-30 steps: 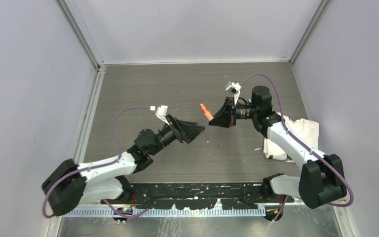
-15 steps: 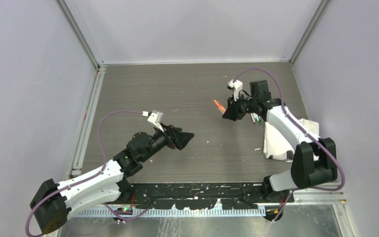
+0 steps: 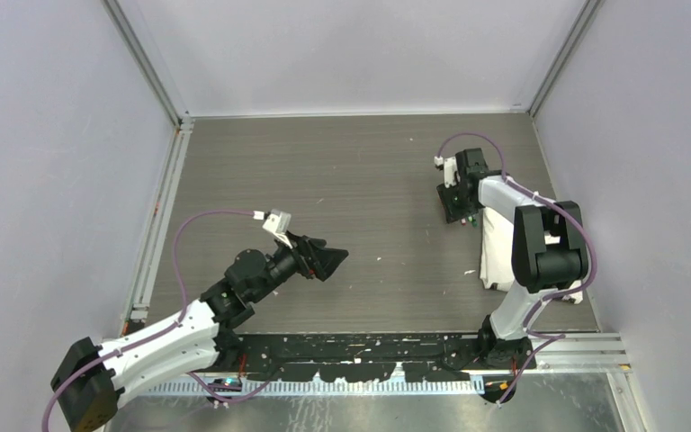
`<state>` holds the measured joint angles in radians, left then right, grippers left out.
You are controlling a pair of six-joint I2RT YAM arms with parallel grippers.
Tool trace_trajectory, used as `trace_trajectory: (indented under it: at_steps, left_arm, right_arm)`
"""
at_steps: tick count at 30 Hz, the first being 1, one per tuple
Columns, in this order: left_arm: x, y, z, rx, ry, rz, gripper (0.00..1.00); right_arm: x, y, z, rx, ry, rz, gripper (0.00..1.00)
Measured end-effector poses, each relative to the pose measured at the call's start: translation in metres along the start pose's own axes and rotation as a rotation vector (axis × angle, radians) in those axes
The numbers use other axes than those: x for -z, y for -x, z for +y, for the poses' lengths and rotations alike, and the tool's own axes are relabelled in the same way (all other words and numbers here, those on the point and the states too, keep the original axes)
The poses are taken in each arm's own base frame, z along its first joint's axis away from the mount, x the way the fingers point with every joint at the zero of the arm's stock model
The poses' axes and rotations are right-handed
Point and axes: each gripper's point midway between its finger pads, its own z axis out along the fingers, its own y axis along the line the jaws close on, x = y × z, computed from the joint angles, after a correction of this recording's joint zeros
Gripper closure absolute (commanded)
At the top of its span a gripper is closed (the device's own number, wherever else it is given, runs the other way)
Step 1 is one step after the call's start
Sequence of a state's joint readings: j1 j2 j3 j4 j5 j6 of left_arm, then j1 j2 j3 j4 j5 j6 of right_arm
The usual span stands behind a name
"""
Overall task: Insert the pens into the pen caps
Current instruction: Place the pen at the center of the board, then reset both arms
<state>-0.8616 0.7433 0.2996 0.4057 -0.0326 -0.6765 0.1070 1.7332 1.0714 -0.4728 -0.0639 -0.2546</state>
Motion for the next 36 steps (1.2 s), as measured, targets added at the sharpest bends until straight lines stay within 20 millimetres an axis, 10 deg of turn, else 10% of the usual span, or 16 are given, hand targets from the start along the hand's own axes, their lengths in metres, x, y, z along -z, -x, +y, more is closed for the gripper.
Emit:
trace_trajectory:
  at_steps: [6,11,18,36]
  left_arm:
    - [0.002,-0.002,0.001,-0.008,0.004,0.013,0.14]
    - [0.001,0.000,-0.002,-0.024,0.007,0.035,0.13]
    - [-0.009,0.005,-0.009,-0.037,-0.003,0.089,0.10]
    - [0.004,0.155,-0.011,-0.108,0.186,0.026,0.00]
  right_arm:
    - [0.018,0.010,-0.024,-0.056,-0.068,-0.032,0.17]
    - [0.084,0.043,-0.027,-0.025,-0.072,-0.256,0.01]
    - [0.185,0.077,-0.002,0.047,-0.007,-0.602,0.00]
    - [0.263,0.077,0.021,-0.179,0.086,-0.875,0.00]
